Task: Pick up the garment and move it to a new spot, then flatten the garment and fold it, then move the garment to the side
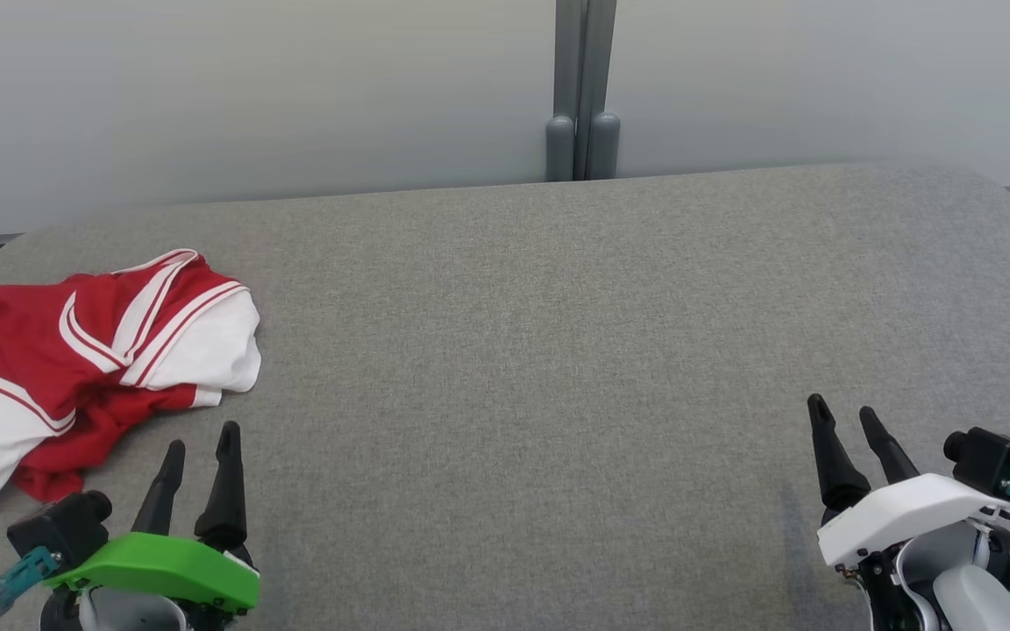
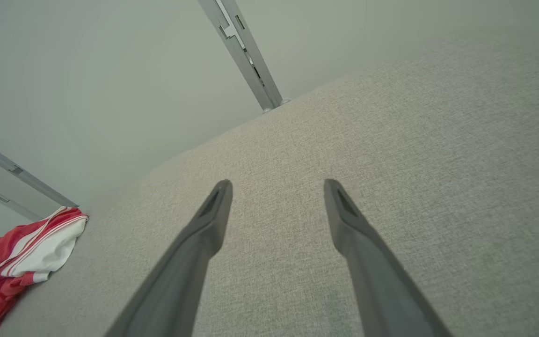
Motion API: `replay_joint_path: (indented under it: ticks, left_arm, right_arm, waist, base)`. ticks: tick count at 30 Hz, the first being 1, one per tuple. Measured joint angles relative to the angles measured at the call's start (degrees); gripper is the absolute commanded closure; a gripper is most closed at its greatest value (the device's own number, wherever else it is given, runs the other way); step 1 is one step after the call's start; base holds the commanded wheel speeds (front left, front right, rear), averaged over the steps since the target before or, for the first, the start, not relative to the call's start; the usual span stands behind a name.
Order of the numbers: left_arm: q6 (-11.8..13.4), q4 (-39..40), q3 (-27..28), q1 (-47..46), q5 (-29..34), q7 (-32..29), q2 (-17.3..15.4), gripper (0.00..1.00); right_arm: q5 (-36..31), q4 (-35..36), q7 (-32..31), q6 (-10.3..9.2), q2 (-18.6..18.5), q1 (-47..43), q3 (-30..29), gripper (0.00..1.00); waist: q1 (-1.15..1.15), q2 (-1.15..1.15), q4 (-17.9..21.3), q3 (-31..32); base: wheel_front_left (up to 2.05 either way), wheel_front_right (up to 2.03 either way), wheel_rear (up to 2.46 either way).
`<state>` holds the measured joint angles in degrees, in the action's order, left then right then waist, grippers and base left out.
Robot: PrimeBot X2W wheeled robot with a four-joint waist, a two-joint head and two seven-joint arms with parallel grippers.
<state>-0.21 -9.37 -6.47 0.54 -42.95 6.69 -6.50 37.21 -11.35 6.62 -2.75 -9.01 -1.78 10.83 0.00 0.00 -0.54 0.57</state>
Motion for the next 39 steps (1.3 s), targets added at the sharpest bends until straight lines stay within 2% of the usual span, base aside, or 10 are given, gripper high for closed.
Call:
replay_joint_path:
  ticks: [11,16,18,24,27,37,39]
  left_arm:
    - [0.7,0.9,-1.2,0.9,9.3,2.1,0.0,0.00]
    - [0.7,0.8,-1.3,2.4,13.8,3.4,-0.3,0.00]
    - [0.7,0.8,-1.3,2.7,15.5,3.7,-0.3,0.00]
    - [0.7,0.8,-1.4,3.1,20.1,5.0,-0.4,0.00]
    - [0.7,0.8,-1.5,3.3,21.6,5.4,-0.4,0.00]
    - [0.7,0.5,-1.4,4.6,29.1,7.5,-0.4,0.00]
    - [0.7,0.3,-1.3,4.9,30.2,7.6,-0.4,0.00]
  right_arm:
    - [-8.7,-0.1,2.0,-1.40,-0.6,-0.6,1.4,0.00]
    - [-10.9,0.3,3.5,-1.38,-0.7,-1.1,1.7,0.00]
    - [-11.6,0.3,3.9,-1.13,-1.0,-1.3,2.0,0.00]
    - [-13.5,0.7,5.0,1.53,-1.8,-2.4,2.5,0.00]
    - [-14.3,0.8,5.4,2.24,-2.0,-2.7,2.5,0.00]
    - [-21.5,0.2,7.3,2.26,-3.8,-4.7,0.8,0.00]
    - [-22.9,0.2,7.7,2.76,-3.8,-4.7,0.7,0.00]
  waist:
    - [0.00,0.00,0.0,0.0]
    - [0.00,0.00,0.2,0.1]
    - [0.00,0.00,0.3,0.1]
    - [0.00,0.00,0.5,0.2]
    - [0.00,0.00,0.5,0.2]
    - [0.00,0.00,0.6,0.0]
    - [0.00,0.00,0.7,-0.1]
  base:
    - [0.00,0.00,0.00]
    - [0.00,0.00,0.00]
    - [0.00,0.00,0.00]
    - [0.00,0.00,0.00]
    - [0.00,0.00,0.00]
    - [0.00,0.00,0.00]
    - [0.00,0.00,0.00]
